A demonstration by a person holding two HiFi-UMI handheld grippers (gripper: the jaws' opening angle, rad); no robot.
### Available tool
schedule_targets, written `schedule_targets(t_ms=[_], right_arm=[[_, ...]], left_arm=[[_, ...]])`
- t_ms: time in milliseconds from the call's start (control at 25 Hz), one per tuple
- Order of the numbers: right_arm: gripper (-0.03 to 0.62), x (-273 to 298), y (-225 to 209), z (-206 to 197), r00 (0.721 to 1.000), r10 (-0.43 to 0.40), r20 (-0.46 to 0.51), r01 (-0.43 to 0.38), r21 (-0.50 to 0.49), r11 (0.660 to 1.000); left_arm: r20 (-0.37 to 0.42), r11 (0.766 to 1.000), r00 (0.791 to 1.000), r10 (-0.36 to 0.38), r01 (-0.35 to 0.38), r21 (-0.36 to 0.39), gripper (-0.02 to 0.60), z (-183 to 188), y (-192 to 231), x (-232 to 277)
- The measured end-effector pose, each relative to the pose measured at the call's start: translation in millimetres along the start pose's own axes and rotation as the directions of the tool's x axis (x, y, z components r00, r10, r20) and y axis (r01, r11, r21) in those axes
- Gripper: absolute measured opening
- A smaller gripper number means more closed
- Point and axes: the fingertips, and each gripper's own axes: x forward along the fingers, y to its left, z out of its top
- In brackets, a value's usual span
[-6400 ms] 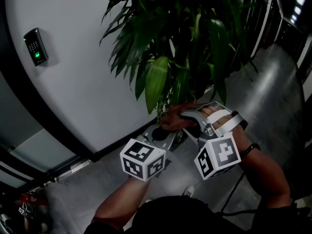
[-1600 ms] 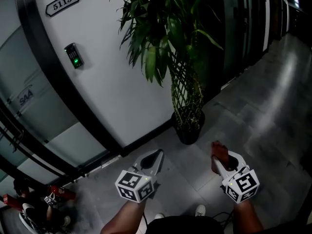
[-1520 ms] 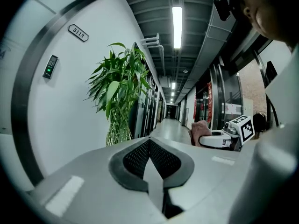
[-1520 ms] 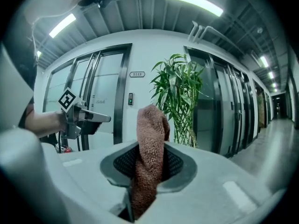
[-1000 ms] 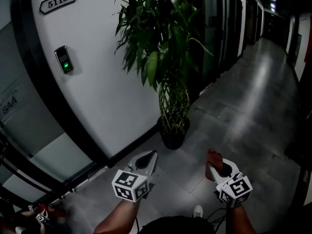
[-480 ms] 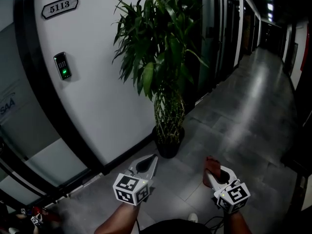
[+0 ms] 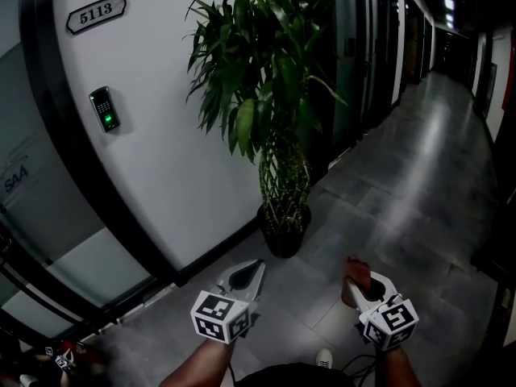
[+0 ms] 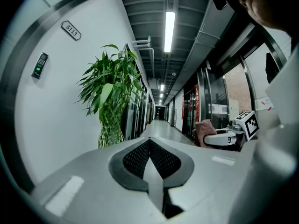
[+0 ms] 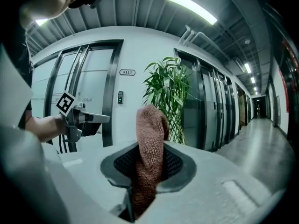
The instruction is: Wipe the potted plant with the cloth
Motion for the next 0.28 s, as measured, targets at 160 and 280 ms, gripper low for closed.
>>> schedule_targets(t_ms=[160,280], right_arm=[[0.066,3.7,-2.1,-1.2,1.0,0.004,-0.003,-0.004,-0.012,1.0],[0.066,7.5,-4.0,-0.1,1.0,0.011,0.009,-0.011,-0.007,1.0]], left_arm=[[0.002,1.0,1.0,-0.001,0.001,0.003,0.017,0.0,0.6,0.2],[0.01,1.0,1.0,-0.002,0.002,0.004,0.017,2.1,0.2,1.9]])
